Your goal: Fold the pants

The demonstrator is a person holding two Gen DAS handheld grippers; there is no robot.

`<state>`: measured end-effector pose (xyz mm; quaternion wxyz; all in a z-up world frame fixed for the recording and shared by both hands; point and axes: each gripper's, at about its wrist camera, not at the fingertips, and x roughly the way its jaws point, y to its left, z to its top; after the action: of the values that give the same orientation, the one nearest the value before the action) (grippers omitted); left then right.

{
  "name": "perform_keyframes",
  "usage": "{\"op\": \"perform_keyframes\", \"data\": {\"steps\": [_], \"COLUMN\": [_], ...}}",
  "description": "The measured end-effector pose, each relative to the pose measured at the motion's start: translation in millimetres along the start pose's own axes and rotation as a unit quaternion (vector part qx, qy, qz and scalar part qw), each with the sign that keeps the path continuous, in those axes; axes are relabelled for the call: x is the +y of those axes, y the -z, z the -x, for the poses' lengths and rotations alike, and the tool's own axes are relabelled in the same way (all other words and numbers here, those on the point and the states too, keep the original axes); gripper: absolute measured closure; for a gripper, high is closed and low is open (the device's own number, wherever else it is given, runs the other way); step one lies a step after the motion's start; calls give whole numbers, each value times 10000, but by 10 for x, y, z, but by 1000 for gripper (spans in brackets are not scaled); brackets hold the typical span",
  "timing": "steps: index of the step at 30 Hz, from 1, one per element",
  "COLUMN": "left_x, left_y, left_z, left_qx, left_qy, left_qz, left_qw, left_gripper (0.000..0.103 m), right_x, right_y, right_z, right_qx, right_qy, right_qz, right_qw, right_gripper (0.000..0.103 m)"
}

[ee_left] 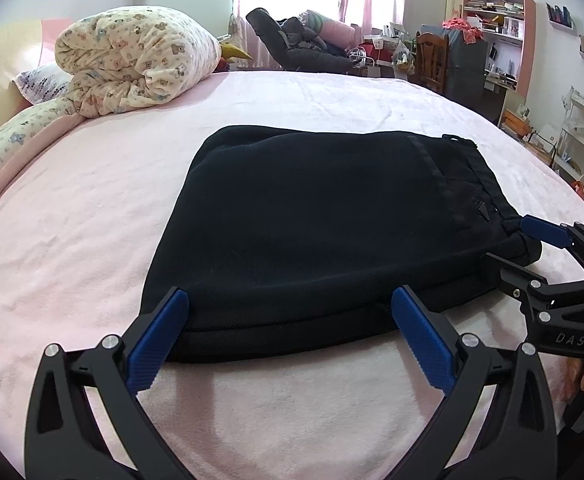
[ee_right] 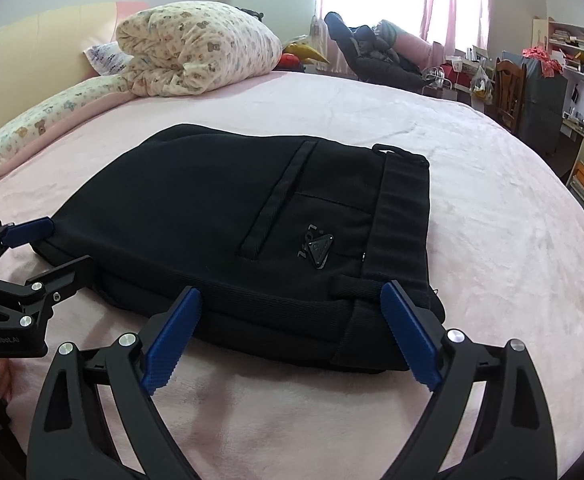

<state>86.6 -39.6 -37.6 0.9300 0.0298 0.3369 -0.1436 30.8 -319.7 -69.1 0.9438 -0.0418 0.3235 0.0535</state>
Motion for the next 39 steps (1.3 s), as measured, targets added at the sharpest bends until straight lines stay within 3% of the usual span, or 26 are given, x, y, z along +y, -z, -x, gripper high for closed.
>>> {"op": "perform_keyframes", "data": {"steps": [6,9,11,14,16,17,18,19,22,25,27,32,36,39], "left_x": [38,218,425,755,983,1084,1178,1286,1460,1549,1550,1423,1267,1200], "left_y": [-22,-156,-318,-552,-673,-702,-715,-720,-699,-654,-680,-842,-890,-911], "left_z": [43,207,267,127,-96,-201,-299,-416,-626,-837,-887,-1031,-1110,-1150], "left_qx": [-35,-225,-309,62,557,750,913,1106,1394,1758,1798,1951,2098,2151], "left_qy": [129,551,715,984,1319,1478,1584,1642,1611,1783,1812,1975,2005,2475], "left_qz": [100,520,851,1310,1702,1906,2114,2348,2627,2840,2818,2458,2022,2009], "left_qw": [9999,9969,9933,9865,9749,9676,9601,9517,9411,9255,9249,9287,9354,9231], "left_gripper": [2,2,2,2,2,2,2,2,2,2,2,2,2,2], "right_x": [-24,-267,-437,-866,-1180,-1335,-1416,-1505,-1693,-1800,-1805,-1636,-1542,-1478], "right_y": [-12,-128,-212,-373,-420,-421,-419,-417,-401,-359,-314,-358,-335,-342], "right_z": [15,221,319,280,74,-86,-175,-278,-510,-750,-910,-952,-963,-984], "right_qx": [-60,-369,-509,-271,255,595,767,929,1217,1535,1768,1869,2068,2136], "right_qy": [-95,-699,-807,-1218,-1813,-2124,-2222,-2251,-2182,-2480,-2604,-3084,-2935,-3272], "right_qz": [-2,-586,-844,-1486,-2178,-2541,-2703,-2862,-3121,-3355,-3432,-3090,-2828,-2796], "right_qw": [9999,9951,9918,9810,9587,9417,9336,9267,9166,8957,8850,8800,8895,8770], "right_gripper": [8,9,8,4,4,4,4,4,4,4,4,4,4,4]}}
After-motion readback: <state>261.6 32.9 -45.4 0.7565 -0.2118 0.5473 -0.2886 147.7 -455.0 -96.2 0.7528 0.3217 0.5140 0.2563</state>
